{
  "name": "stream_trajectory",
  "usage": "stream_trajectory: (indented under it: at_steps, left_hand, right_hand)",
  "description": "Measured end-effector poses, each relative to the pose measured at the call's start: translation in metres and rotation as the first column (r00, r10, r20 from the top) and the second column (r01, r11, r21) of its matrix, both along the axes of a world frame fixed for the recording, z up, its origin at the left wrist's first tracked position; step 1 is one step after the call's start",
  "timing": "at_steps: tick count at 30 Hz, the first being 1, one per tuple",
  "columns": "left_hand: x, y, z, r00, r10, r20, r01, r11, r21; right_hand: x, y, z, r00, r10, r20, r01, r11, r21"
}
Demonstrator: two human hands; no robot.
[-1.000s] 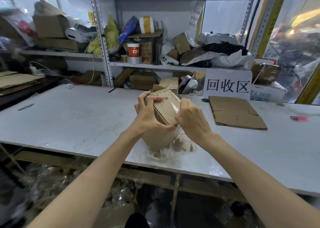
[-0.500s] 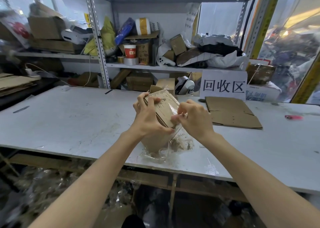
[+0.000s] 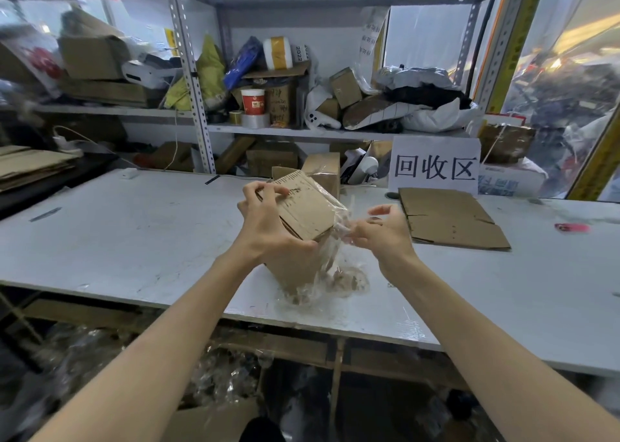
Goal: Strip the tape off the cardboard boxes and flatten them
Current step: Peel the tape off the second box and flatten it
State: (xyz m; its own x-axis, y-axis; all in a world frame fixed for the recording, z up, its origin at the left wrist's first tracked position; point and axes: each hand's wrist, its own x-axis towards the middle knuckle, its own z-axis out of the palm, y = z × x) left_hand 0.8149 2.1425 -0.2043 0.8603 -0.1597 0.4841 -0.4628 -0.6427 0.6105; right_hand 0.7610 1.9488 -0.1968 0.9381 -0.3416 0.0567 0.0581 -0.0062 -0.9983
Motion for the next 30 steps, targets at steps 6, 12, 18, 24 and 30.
stream_trajectory:
  at_steps: [6, 12, 18, 24, 30]
  left_hand:
    - [-0.005, -0.01, 0.001, 0.999, 0.016, 0.033, -0.017, 0.999, 0.032]
    - [-0.009, -0.017, 0.0, 0.998, -0.02, 0.056, 0.017, 0.998, 0.055]
    - [-0.001, -0.003, 0.008, 0.994, -0.099, -0.036, 0.102, 0.99, 0.097]
    - [-0.001, 0.001, 0.005, 0.996, -0.081, -0.036, 0.084, 0.991, 0.107]
    - [-0.006, -0.01, 0.003, 0.995, -0.104, 0.005, 0.102, 0.986, 0.129]
  right_hand:
    - [-0.002, -0.006, 0.013, 0.976, 0.191, -0.107, -0.195, 0.98, -0.03]
    - [0.007, -0.006, 0.001, 0.998, 0.057, -0.014, -0.058, 0.932, -0.359]
    - [0.001, -0.031, 0.006, 0.948, 0.317, -0.003, -0.301, 0.897, -0.322]
    - [-0.002, -0.049, 0.004, 0.931, 0.326, -0.165, -0.359, 0.9, -0.247]
    - [0.0, -0.016, 0.015, 0.99, 0.078, 0.114, 0.038, 0.642, -0.766]
